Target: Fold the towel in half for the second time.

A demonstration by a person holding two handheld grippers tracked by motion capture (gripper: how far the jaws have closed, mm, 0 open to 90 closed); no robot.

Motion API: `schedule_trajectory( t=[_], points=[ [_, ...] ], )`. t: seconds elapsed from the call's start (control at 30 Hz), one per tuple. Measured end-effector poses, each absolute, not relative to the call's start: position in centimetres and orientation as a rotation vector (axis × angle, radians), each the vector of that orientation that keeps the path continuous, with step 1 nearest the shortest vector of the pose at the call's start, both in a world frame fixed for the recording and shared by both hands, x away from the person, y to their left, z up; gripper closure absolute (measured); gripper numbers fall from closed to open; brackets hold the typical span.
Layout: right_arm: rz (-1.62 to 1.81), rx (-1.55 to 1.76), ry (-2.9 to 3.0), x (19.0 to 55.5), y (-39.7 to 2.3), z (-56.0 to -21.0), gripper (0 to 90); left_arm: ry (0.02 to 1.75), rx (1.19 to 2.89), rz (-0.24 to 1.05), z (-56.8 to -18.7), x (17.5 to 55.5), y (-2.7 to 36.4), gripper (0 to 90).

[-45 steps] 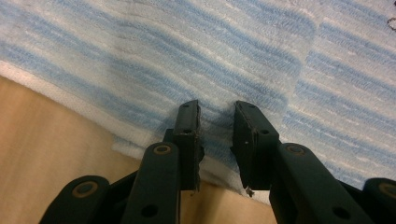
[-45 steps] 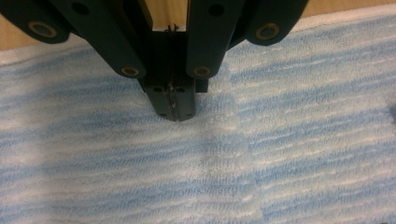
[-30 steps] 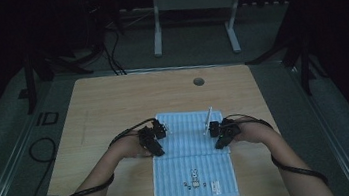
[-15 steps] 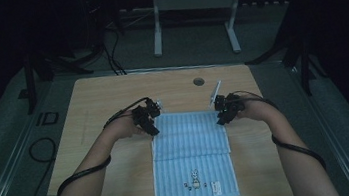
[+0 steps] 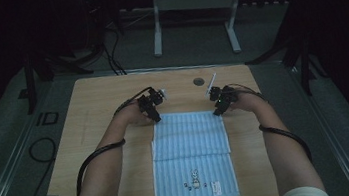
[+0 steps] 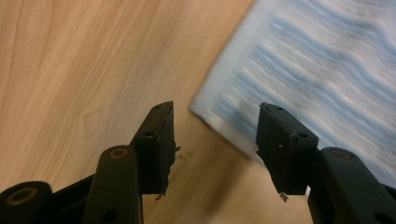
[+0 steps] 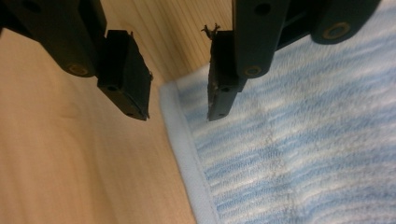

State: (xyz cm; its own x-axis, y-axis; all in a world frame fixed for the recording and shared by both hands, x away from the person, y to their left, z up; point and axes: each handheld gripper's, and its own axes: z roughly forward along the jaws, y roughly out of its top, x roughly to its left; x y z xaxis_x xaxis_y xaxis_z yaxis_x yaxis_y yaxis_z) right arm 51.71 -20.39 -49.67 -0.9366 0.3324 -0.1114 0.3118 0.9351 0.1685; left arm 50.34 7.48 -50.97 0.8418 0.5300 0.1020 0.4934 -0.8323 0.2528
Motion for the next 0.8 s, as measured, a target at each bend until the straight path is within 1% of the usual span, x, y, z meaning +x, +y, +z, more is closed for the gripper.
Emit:
schedule_trajectory(
  t=[0.03,0.13,0.17,0.2,0.23,0.3,0.33,0.37,0.4,0.43,0.47,0.5,0.53,0.63,0.8],
  points=[
    [0.202,0.493,2.958,51.8,-20.5,-50.1,57.6,0.814,2.789,0.237,-51.4,50.9,7.4,47.4],
    [0.159,0.507,2.979,52.0,-20.8,-51.2,57.4,0.824,2.79,0.246,-51.8,51.3,7.2,46.8],
    [0.135,0.518,2.985,52.0,-21.0,-51.6,56.7,0.821,2.801,0.232,-52.0,51.5,7.0,46.8],
    [0.184,0.541,2.977,52.2,-21.2,-51.6,56.7,0.81,2.793,0.24,-52.0,51.7,6.8,46.7],
    [0.207,0.582,2.984,52.4,-21.4,-51.6,58.1,0.813,2.794,0.234,-52.0,51.8,6.7,46.3],
    [0.201,0.593,3.013,52.5,-21.4,-51.6,67.3,0.807,2.791,0.226,-52.0,51.9,6.5,46.5],
    [0.195,0.576,3.025,52.4,-21.2,-51.6,72.0,0.802,2.791,0.211,-52.0,51.9,6.5,48.2],
    [0.183,0.569,3.037,52.3,-21.1,-51.6,78.1,0.79,2.792,0.209,-52.0,51.8,6.4,52.0],
    [0.17,0.557,3.049,52.2,-20.9,-51.6,82.0,0.778,2.797,0.2,-52.0,51.7,6.3,54.3],
    [0.157,0.538,3.05,52.1,-20.7,-51.6,82.5,0.769,2.797,0.166,-51.9,51.7,6.3,60.9],
    [0.143,0.54,3.053,52.1,-20.5,-51.6,83.2,0.746,2.804,0.154,-51.9,51.5,6.1,70.3],
    [0.135,0.553,3.06,52.1,-20.4,-51.5,83.4,0.719,2.813,0.153,-51.9,51.3,5.9,75.4],
    [0.127,0.552,3.056,52.0,-20.4,-51.5,83.7,0.71,2.815,0.142,-51.9,51.2,5.8,83.3],
    [0.134,0.565,3.033,51.9,-20.5,-51.3,83.9,0.703,2.813,0.126,-51.8,50.9,5.5,85.7],
    [0.179,0.56,2.991,51.5,-20.6,-49.8,84.0,0.691,2.754,0.211,-50.0,50.1,5.4,86.2]
  ],
)
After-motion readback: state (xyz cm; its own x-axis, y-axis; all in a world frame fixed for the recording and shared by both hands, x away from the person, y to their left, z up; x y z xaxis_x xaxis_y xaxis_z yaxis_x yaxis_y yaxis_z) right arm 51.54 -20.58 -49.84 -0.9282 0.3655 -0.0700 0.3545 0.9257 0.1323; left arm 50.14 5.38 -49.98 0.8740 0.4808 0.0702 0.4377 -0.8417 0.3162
